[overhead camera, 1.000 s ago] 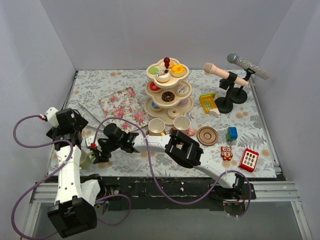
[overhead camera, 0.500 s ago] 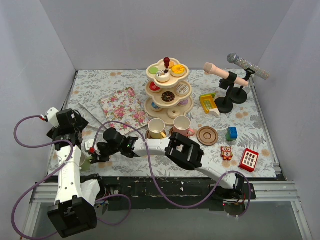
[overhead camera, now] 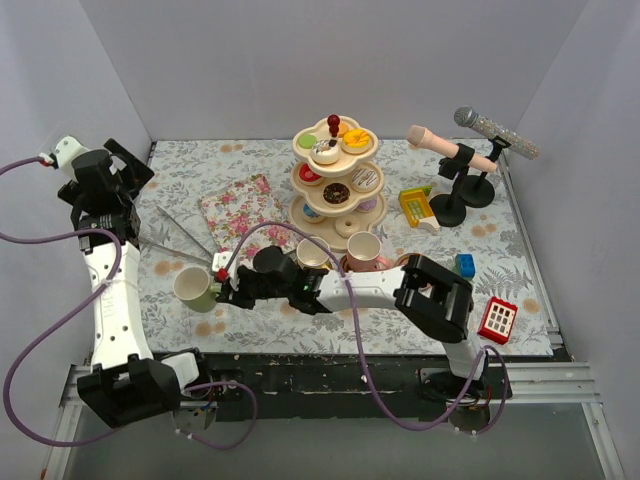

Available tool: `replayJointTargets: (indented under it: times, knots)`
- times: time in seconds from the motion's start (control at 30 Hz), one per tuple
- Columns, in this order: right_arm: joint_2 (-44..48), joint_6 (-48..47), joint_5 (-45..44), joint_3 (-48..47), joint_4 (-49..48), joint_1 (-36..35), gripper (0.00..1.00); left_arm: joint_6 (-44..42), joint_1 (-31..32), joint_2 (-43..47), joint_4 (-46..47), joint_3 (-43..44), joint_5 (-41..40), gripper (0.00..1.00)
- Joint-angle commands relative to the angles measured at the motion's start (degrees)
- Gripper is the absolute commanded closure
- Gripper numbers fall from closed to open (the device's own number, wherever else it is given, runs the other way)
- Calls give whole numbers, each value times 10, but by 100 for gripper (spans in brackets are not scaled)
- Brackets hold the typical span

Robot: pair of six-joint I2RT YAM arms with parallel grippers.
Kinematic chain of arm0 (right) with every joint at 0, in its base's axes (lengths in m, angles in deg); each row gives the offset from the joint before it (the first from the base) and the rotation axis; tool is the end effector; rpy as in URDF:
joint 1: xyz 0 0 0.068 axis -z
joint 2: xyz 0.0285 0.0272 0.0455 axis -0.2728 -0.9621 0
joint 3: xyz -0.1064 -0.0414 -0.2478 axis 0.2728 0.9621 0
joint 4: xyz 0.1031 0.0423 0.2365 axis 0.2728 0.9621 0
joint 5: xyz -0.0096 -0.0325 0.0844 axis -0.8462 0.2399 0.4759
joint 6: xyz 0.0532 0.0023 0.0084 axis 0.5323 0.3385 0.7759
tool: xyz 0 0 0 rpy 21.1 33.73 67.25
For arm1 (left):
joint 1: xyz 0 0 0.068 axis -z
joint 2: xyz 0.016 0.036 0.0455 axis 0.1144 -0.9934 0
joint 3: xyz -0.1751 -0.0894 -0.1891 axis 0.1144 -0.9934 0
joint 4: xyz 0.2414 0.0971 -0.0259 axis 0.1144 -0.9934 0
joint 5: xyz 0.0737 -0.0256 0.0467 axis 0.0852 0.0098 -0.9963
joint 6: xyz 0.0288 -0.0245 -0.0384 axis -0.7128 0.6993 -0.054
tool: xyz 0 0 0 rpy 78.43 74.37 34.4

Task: Serve the afternoon tea
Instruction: Pick up the cup at the center of the board.

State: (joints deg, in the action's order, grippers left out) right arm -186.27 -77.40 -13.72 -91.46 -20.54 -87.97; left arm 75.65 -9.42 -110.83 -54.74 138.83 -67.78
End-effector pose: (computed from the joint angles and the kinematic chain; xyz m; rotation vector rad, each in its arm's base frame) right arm 0.1363 0.4518 0.2189 -1.3670 1.3273 1.0073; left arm 0.2306 0.0769 0.4077 -1.3938 1.3556 -0.2723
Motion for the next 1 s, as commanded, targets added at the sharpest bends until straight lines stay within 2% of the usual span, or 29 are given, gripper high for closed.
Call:
replayJointTargets:
  times: [0.0, 0.23, 0.33, 0.5, 0.63, 0.83, 0.97]
  knots:
    - [97, 13, -63, 37, -133, 6, 99, -9, 3, -29, 19, -1, 39, 2]
    - [221, 19, -130, 102, -90, 43, 99, -22, 0, -37, 64, -11, 3, 2]
    - [302, 7, -157, 125, -41, 74, 99, -40, -1, -57, 74, -4, 24, 2]
    - [453, 9, -183, 156, 69, 160, 99, -37, 10, -87, 109, -48, 97, 2]
    - [537, 5, -204, 176, 160, 235, 99, -52, 67, -101, 161, -114, 79, 2]
    - [632, 28, -155, 243, 261, 373, 99, -67, 96, -135, 226, -177, 111, 2]
    - [688, 46, -26, 316, 287, 520, 99, -76, 96, -138, 232, -183, 120, 2]
